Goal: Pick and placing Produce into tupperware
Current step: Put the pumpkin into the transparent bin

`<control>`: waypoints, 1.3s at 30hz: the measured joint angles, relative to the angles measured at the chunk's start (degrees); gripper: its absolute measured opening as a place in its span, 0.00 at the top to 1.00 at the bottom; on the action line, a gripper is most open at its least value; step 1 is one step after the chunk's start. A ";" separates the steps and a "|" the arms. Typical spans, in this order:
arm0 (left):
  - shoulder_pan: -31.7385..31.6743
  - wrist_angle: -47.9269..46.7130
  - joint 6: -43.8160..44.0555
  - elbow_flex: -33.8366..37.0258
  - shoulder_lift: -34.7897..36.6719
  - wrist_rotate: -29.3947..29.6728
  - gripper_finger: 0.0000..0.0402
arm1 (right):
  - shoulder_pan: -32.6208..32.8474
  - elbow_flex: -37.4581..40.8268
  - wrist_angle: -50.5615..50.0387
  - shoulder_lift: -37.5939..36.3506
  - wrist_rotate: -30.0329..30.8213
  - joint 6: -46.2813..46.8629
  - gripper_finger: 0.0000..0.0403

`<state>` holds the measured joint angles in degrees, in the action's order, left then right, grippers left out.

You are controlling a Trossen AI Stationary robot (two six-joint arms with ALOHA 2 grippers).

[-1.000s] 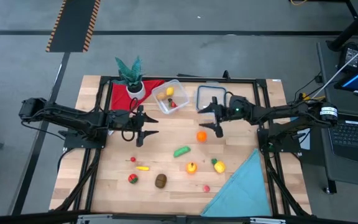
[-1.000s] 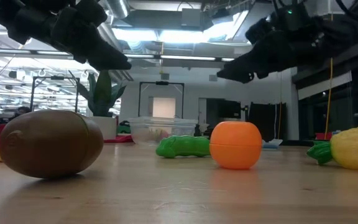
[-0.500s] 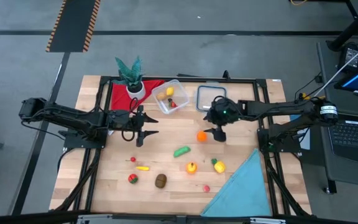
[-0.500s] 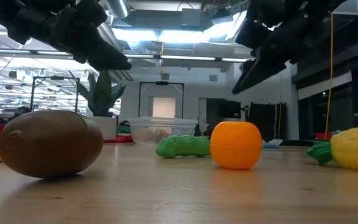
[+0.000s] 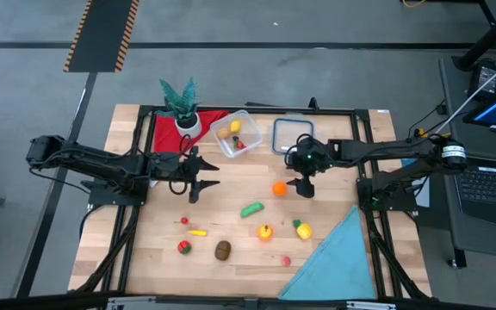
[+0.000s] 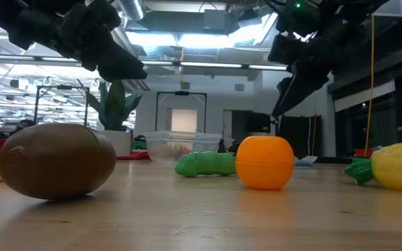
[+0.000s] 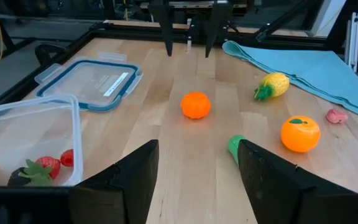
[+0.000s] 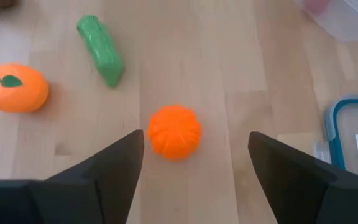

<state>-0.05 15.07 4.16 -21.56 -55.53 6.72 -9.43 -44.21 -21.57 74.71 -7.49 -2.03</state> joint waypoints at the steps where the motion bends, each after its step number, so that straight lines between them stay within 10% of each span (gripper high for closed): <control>1: 0.00 0.01 0.00 0.01 0.00 0.00 0.47 | 0.00 0.00 0.89 0.58 -0.02 0.09 0.28; 39: -0.20 -0.46 -3.37 0.02 -0.01 0.00 0.47 | 4.15 0.01 12.30 21.86 0.18 3.08 0.28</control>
<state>-0.25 14.61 0.80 -21.54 -55.53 6.72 -5.28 -44.20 -9.26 96.57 -7.30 1.05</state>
